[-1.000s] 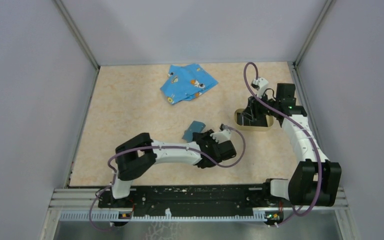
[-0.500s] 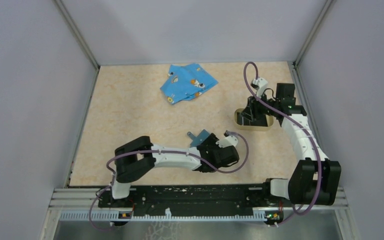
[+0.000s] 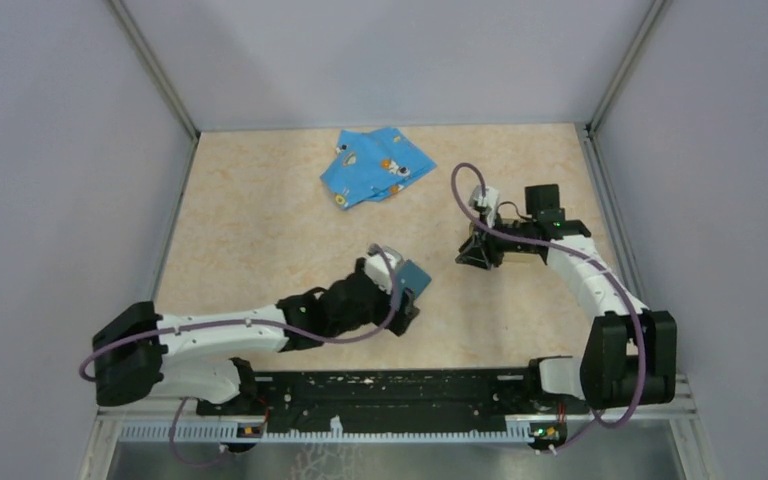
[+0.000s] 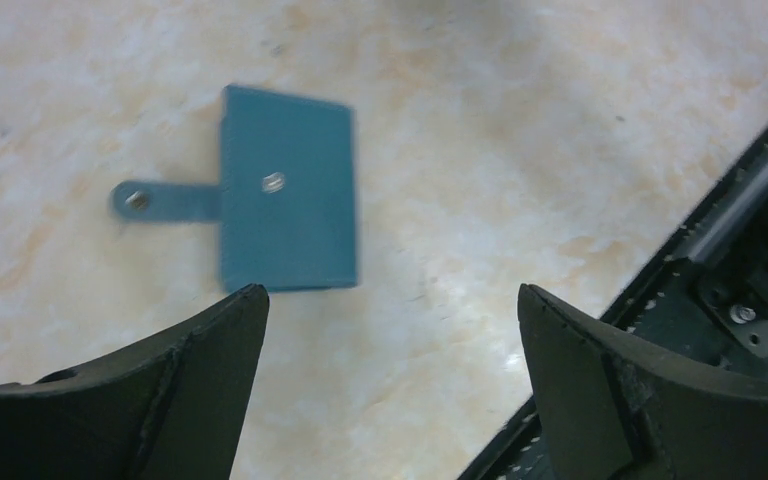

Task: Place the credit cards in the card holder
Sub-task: Close the card holder at the center of the board.

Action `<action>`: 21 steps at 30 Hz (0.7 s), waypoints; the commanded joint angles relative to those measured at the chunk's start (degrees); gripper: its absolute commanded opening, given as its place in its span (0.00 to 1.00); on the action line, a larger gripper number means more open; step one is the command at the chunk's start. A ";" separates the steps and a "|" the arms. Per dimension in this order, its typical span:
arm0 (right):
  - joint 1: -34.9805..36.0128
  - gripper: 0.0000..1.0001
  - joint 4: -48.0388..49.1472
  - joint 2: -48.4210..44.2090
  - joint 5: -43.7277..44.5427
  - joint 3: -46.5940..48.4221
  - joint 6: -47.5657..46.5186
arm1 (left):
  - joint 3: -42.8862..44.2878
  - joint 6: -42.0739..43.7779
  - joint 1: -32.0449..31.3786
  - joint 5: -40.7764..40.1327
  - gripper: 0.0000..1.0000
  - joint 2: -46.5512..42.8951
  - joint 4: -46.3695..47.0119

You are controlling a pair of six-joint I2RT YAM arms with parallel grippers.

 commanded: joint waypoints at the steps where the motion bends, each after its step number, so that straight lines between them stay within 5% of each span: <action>1: 6.64 0.32 -6.83 -0.59 -7.21 -1.59 -23.28 | -14.95 -7.32 10.90 12.10 0.99 -10.38 14.09; 5: 10.09 0.33 -16.38 1.32 -8.53 -2.54 -46.69 | -26.60 -7.75 16.27 11.42 0.99 -17.33 26.02; 9: 11.12 0.32 -23.69 3.89 -7.58 -1.91 -60.18 | -27.66 -6.22 23.18 17.60 0.99 -17.46 28.56; 21: 13.65 0.37 -22.12 3.81 -2.22 3.19 -58.48 | -27.42 -6.36 36.13 39.17 0.99 -9.70 33.91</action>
